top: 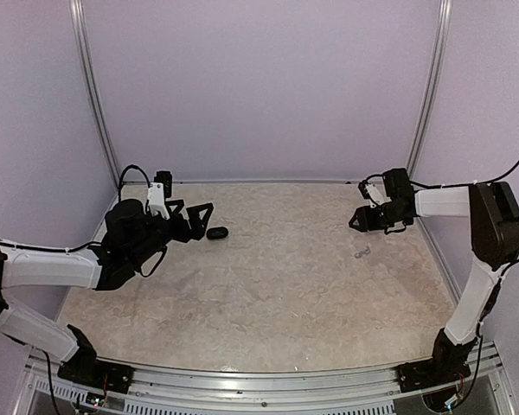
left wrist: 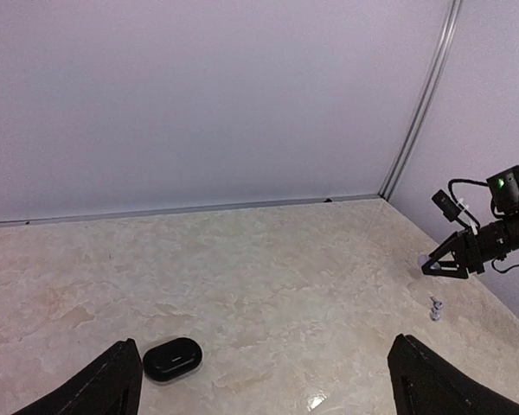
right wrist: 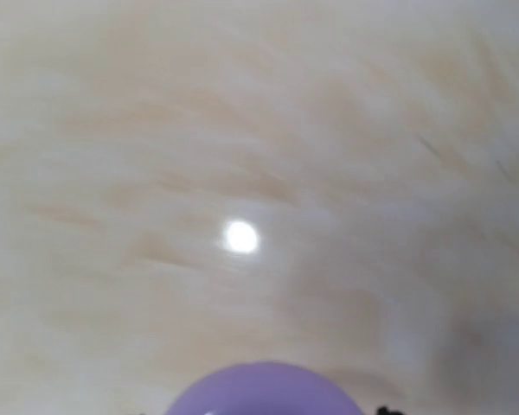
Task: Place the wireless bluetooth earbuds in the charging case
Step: Pick up the charging case from the center of the board, then pass from the right arm to the left
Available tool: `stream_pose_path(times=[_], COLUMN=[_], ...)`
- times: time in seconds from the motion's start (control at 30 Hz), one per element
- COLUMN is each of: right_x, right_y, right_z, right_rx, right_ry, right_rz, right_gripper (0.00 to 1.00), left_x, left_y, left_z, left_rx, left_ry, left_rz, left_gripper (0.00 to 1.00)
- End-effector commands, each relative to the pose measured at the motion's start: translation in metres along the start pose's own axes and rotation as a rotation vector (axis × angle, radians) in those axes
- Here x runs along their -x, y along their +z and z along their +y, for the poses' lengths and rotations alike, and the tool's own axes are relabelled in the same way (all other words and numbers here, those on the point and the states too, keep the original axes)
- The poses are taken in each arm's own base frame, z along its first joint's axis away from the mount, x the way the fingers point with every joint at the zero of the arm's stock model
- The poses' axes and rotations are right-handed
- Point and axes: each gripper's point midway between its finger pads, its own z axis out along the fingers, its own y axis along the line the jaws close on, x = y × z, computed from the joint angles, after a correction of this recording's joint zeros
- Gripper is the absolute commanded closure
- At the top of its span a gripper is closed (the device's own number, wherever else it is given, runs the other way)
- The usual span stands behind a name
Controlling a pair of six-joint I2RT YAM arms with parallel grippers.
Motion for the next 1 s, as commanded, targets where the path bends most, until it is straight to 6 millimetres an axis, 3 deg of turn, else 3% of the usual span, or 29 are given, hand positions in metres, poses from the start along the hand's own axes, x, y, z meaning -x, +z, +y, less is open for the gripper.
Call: stream_pose_path(times=[0.0,0.13,0.3,0.43,0.53,0.73,0.97], right_x=[0.039,0.039,0.009,-0.010,-0.027,-0.069,-0.092], right_y=[-0.054,-0.089,-0.125,-0.160,-0.184,-0.214,-0.241], right_z=[0.079,0.136,0.203,0.245,0.274,0.317,0.342], right_rx=[0.269,0.464,0.725,0.919,1.071,1.255,1.385], right_ry=[-0.157,-0.263,-0.343,-0.384,-0.408,-0.477,-0.511], right_rz=[-0.102,-0.115,-0.051,-0.041,-0.017,0.089,0.183], right_gripper=[0.64,0.65,0.67,0.68,0.69,0.70,0.71], left_x=[0.013,0.002,-0.020,-0.053,-0.066,-0.060,-0.067], left_y=[-0.010,-0.020,-0.046,-0.078,-0.097,-0.123,-0.129], left_z=[-0.039,-0.074,-0.122,-0.170,-0.196,-0.213,-0.233], left_rx=[-0.147,-0.326,-0.513,-0.707,-0.789,-0.879,-0.946], left_ry=[0.121,0.179,0.329,0.486,0.561,0.583,0.659], left_rz=[-0.065,-0.037,-0.028,0.005,0.003,-0.047,-0.014], left_gripper=[0.02,0.04,0.07,0.10,0.11,0.12,0.20])
